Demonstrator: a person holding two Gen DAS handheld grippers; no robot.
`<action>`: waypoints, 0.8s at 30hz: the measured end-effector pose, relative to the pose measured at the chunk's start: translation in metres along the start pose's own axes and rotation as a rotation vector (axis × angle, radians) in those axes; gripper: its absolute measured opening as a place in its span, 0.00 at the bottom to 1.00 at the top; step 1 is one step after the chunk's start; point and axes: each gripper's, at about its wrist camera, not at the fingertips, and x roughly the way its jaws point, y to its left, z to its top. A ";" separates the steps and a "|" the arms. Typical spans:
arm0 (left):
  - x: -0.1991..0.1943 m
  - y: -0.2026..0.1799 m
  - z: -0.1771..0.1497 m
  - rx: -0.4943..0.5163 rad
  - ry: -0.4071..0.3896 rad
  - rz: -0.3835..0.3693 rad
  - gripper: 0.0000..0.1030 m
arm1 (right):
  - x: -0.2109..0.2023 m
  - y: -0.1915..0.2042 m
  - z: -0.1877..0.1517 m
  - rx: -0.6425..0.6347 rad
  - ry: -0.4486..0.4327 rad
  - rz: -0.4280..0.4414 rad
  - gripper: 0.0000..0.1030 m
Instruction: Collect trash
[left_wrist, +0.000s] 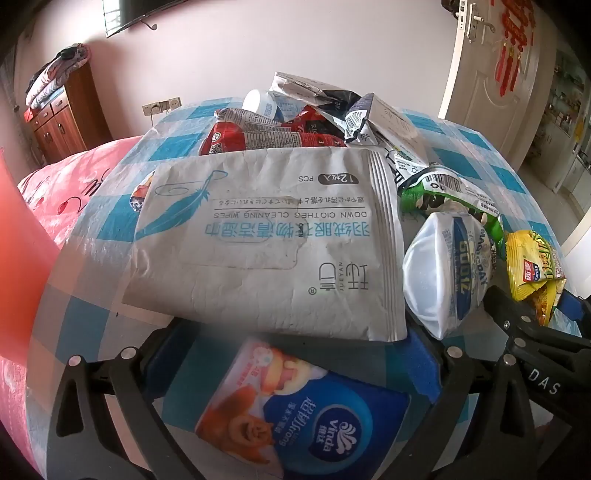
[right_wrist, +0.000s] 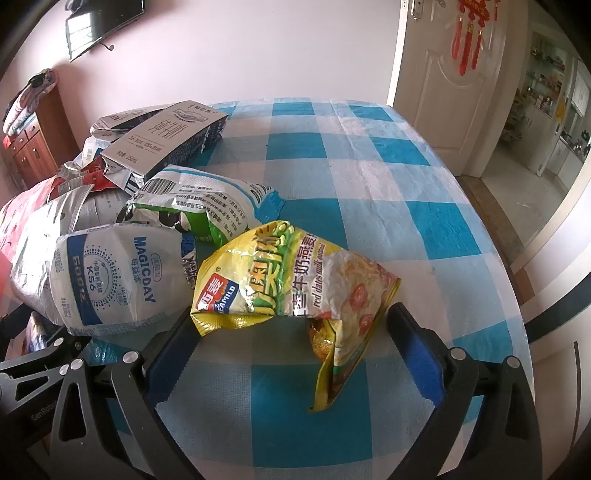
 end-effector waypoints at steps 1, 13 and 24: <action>0.000 0.000 0.000 0.000 0.000 0.001 0.96 | 0.000 0.000 0.000 0.001 -0.001 0.001 0.95; 0.000 0.000 0.000 0.001 0.002 0.001 0.96 | 0.001 -0.003 -0.001 -0.002 0.006 0.003 0.95; -0.029 0.003 -0.010 -0.001 -0.063 -0.021 0.96 | -0.026 -0.007 -0.026 0.018 -0.031 0.038 0.95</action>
